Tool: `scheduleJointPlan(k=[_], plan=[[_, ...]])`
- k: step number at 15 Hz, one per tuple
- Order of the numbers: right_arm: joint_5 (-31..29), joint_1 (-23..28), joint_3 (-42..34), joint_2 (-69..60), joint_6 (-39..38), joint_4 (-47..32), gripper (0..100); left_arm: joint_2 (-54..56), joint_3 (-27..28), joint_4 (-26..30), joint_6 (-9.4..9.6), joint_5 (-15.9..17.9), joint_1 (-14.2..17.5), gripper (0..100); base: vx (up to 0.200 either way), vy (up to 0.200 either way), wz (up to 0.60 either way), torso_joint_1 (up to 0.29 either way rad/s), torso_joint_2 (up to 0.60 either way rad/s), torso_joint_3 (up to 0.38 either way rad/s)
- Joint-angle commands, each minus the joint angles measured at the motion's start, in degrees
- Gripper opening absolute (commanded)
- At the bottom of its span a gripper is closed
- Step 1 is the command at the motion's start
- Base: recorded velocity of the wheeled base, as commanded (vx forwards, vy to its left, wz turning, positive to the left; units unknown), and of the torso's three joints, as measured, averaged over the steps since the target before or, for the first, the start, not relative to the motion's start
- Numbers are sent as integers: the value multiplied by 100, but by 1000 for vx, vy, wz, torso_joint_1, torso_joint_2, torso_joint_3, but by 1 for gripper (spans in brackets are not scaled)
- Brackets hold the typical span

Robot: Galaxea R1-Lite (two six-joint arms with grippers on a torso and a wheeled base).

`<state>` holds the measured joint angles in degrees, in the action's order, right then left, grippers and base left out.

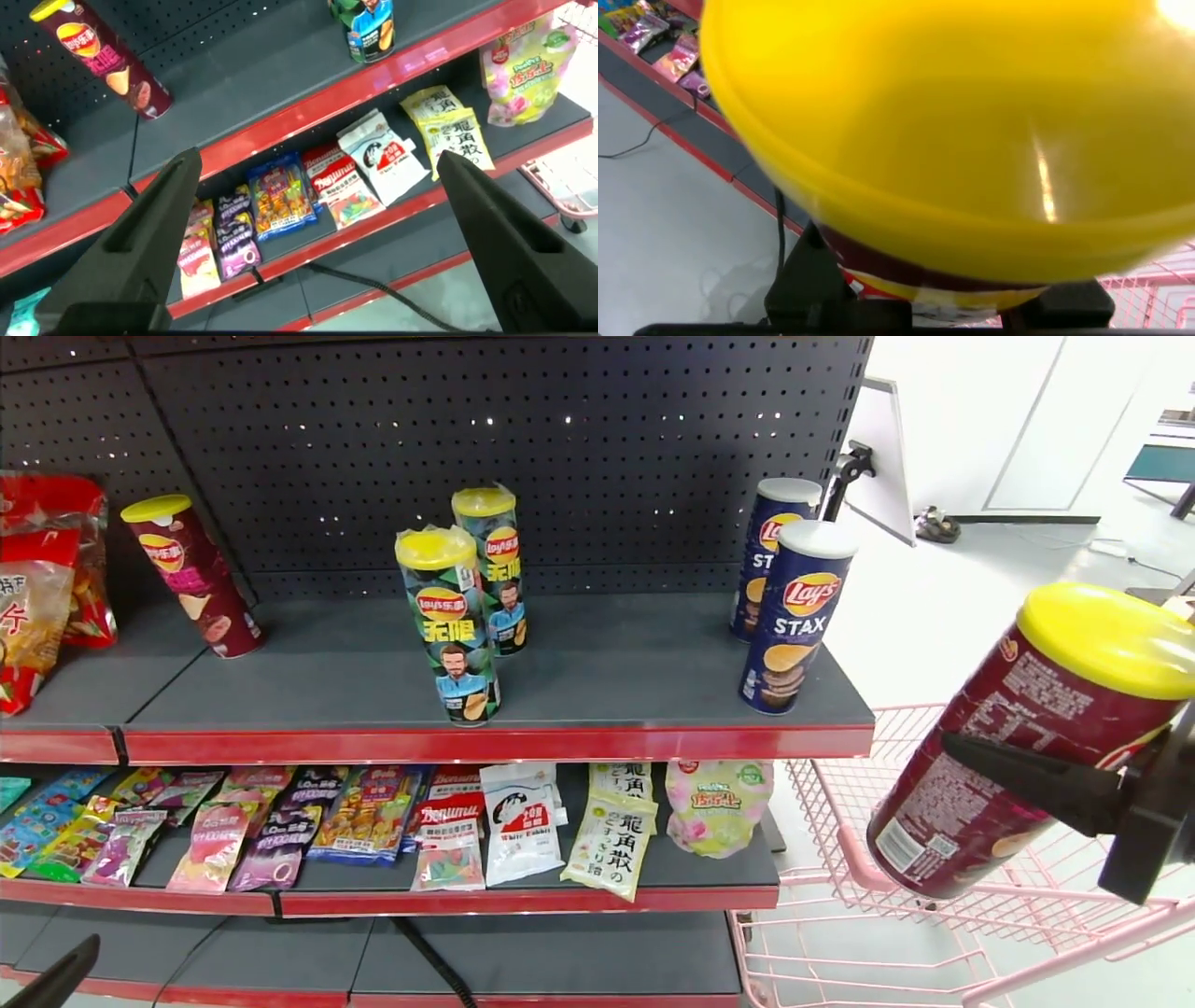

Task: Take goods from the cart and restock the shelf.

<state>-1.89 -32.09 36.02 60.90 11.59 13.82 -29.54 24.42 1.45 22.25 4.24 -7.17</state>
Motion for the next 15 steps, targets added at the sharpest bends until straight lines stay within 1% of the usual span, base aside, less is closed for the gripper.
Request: scheduleJointPlan(k=[1, 5, 11, 13, 15], plan=[[4, -8, -25, -44, 10, -3, 0, -8, -16, 4, -1, -2, -4, 100, 0, 200, 0, 7, -12, 2], [541, -17, -34, -52, 1, -11, 0, -8, -34, 4, -1, -2, 5, 100, 0, 200, 0, 6, 0, -1], [541, -122, -8, 27, 10, -3, 0, -8, -34, 4, -10, -11, 5, 100, 0, 200, 0, 5, 2, 2], [584, -210, 36, 18, 10, 15, 0, 9, -42, 4, -1, -20, 5, 100, 0, 200, 0, 5, 2, -2], [576, -430, -43, -8, 27, 15, 0, 1, -34, -4, -1, -20, 5, 100, 0, 200, 0, 7, 2, 2]])
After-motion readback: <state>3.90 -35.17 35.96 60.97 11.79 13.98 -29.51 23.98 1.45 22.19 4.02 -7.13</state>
